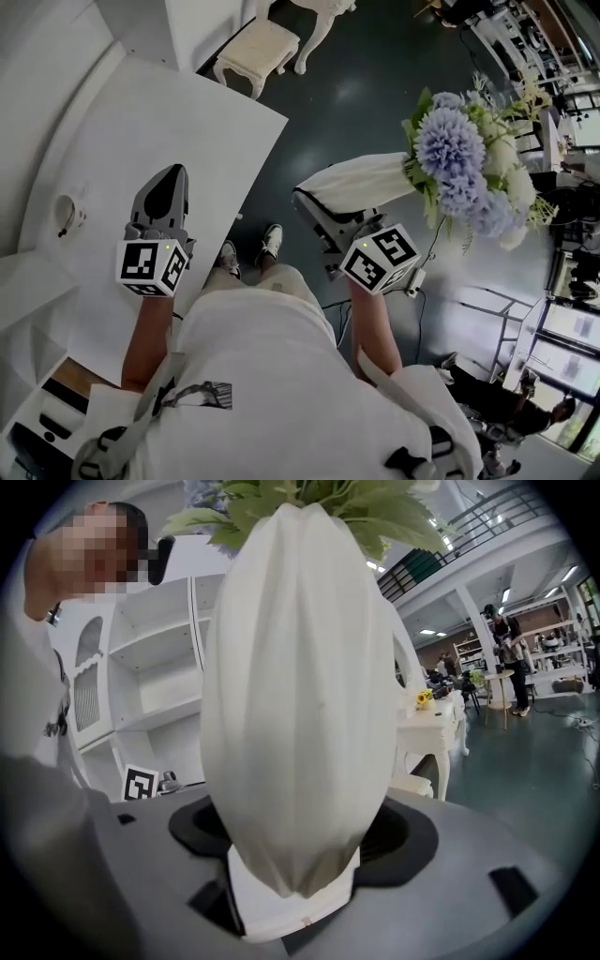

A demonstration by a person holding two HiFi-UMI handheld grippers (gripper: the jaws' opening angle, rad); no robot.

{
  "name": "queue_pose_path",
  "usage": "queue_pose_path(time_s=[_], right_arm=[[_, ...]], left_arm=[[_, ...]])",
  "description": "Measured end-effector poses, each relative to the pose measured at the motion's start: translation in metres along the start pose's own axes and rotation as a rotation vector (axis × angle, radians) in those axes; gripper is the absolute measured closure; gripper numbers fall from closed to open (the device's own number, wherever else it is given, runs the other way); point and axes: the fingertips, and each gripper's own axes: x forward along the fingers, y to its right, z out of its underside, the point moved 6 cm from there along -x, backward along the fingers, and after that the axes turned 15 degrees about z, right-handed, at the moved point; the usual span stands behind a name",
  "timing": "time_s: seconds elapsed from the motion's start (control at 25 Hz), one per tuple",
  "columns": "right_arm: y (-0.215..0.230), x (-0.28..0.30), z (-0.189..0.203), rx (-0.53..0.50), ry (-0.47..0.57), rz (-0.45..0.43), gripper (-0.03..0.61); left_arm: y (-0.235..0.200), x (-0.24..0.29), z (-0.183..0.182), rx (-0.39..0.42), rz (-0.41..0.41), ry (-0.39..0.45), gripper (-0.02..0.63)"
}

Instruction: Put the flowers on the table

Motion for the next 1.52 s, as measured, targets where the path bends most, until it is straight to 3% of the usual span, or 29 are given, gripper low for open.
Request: queue_pose_path(time_s=[0.16, 0.44, 0.6, 0.88, 1.12, 1.52], right_arm=[[0.019, 0.067, -0.011, -0.027, -0.040, -0.075, 0.216], [0.017, 0.065, -0.013, -0.069, -0.067, -0.194, 0.216], [0.028, 0.140, 0.008, -0.079, -0.099, -0.243, 0.216], [0.042, 0.180, 0.020, -0.139, -0.107, -0.275, 0.216], [0.031, 0.264, 0.094, -0.184, -0.183, -0.297, 0.216], [0.040, 0.269, 0.093, -0.227, -0.187, -0.328, 0.216]], left_arm=[[-0.031, 0.025, -0.008, -0.007, -0.089, 0.006, 0.601], [0.019, -0.007, -0.019, 0.008, -0.196, -0.028, 0.601], [-0.019, 0.019, 0.009, -0.007, -0.240, -0.044, 0.601], [-0.013, 0.039, 0.009, 0.000, -0.271, -0.054, 0.601], [-0.060, 0.043, 0.065, -0.036, -0.280, -0.097, 0.601], [-0.024, 0.058, 0.056, -0.047, -0.308, -0.114, 0.601]])
